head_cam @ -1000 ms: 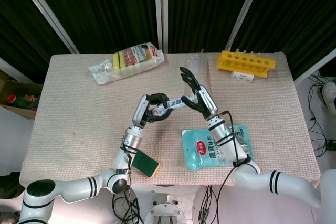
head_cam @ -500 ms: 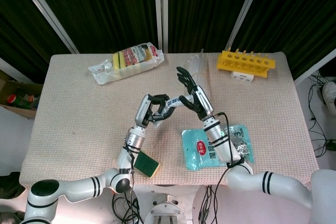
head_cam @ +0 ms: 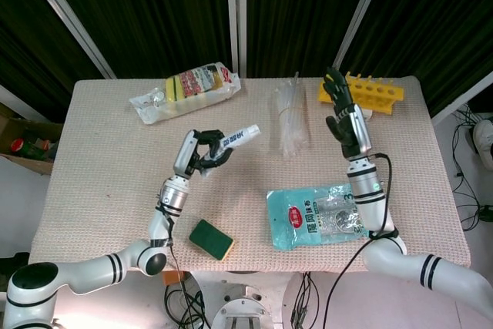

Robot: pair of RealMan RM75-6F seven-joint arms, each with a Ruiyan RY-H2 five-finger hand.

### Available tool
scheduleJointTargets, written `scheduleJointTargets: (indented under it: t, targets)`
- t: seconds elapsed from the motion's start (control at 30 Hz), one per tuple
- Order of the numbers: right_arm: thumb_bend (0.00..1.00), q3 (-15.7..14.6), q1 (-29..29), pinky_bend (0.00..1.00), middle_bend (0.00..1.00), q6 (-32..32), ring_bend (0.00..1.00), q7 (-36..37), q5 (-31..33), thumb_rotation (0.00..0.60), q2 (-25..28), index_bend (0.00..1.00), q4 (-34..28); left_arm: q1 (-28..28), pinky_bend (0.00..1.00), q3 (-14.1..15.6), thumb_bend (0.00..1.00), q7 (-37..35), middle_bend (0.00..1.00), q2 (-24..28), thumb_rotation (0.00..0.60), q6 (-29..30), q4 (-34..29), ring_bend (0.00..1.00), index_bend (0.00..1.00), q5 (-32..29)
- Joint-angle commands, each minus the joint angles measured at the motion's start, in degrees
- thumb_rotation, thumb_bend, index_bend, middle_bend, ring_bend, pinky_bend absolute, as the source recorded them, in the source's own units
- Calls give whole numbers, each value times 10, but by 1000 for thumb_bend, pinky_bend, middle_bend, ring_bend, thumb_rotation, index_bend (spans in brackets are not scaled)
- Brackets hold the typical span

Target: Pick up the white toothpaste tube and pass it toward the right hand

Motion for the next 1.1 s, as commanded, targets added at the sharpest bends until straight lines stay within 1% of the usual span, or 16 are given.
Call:
scheduleJointTargets:
  t: [0.03, 0.17, 0.2, 0.23, 0.27, 0.33, 0.37, 0.43, 0.5, 0.53, 0.57, 0.77, 0.87, 0.9, 0.97, 1.1]
  targets:
    - [0, -2, -43, 0, 0, 27, 0, 18, -4, 220, 42, 0, -9, 11, 816, 29, 419, 19, 963, 38, 600, -35, 9, 825, 814, 1]
    - [0, -27, -80, 0, 0, 55, 0, 32, -27, 220, 61, 0, -6, 15, 815, 53, 410, 35, 957, 55, 600, -58, 19, 820, 806, 4]
    - [0, -25, -79, 0, 0, 57, 0, 34, -31, 219, 66, 0, -6, 15, 802, 57, 400, 40, 930, 55, 600, -59, 21, 797, 793, 6]
    - [0, -23, -78, 0, 0, 51, 0, 29, -27, 219, 71, 0, -7, 14, 763, 68, 371, 44, 862, 57, 600, -63, 25, 741, 753, 16]
    - [0, -24, -79, 0, 0, 51, 0, 25, -26, 219, 74, 0, -9, 13, 707, 77, 331, 43, 771, 59, 600, -66, 27, 665, 693, 27]
    - [0, -31, -84, 0, 0, 55, 0, 11, -27, 218, 77, 0, -9, 7, 417, 96, 163, 39, 365, 68, 600, -78, 33, 324, 394, 48]
    - [0, -34, -86, 0, 0, 56, 0, 5, -29, 218, 78, 0, -9, 6, 288, 98, 94, 45, 193, 68, 600, -78, 38, 185, 247, 50]
    - [0, -45, -92, 0, 0, 61, 0, -15, -35, 215, 82, 0, -11, 9, 181, 98, 20, 74, 37, 62, 582, -63, 52, 68, 98, 49]
    - [0, -56, -98, 0, 0, 66, 0, -36, -43, 214, 86, 0, -12, 13, 165, 99, 0, 102, 4, 60, 485, -56, 57, 47, 62, 45]
    - [0, -62, -101, 0, 0, 69, 0, -47, -47, 213, 88, 0, -13, 15, 163, 100, 0, 113, 0, 63, 418, -54, 56, 43, 53, 43]
    - [0, -72, -108, 0, 0, 74, 0, -57, -53, 211, 91, 0, -18, 19, 163, 101, 0, 128, 0, 69, 381, -51, 51, 41, 49, 41]
    - [1, -147, -163, 0, 0, 127, 0, -155, -110, 209, 105, 0, -14, 59, 165, 113, 0, 233, 0, 130, 368, 15, 1, 41, 47, 52]
    - [7, -191, -201, 0, 0, 163, 0, -288, -125, 206, 100, 0, 18, 99, 166, 136, 0, 315, 9, 179, 288, 58, -45, 41, 58, 58]
    - [14, -206, -219, 0, 0, 176, 0, -351, -120, 203, 95, 0, 30, 118, 166, 148, 0, 349, 16, 198, 275, 79, -63, 41, 60, 62]
    - [23, -222, -244, 0, 0, 193, 0, -431, -103, 198, 87, 0, 41, 150, 166, 168, 0, 390, 43, 218, 267, 115, -82, 41, 62, 67]
    - [28, -243, -287, 0, 0, 210, 0, -530, -64, 197, 83, 0, 48, 217, 165, 211, 0, 436, 51, 253, 252, 162, -108, 41, 66, 62]
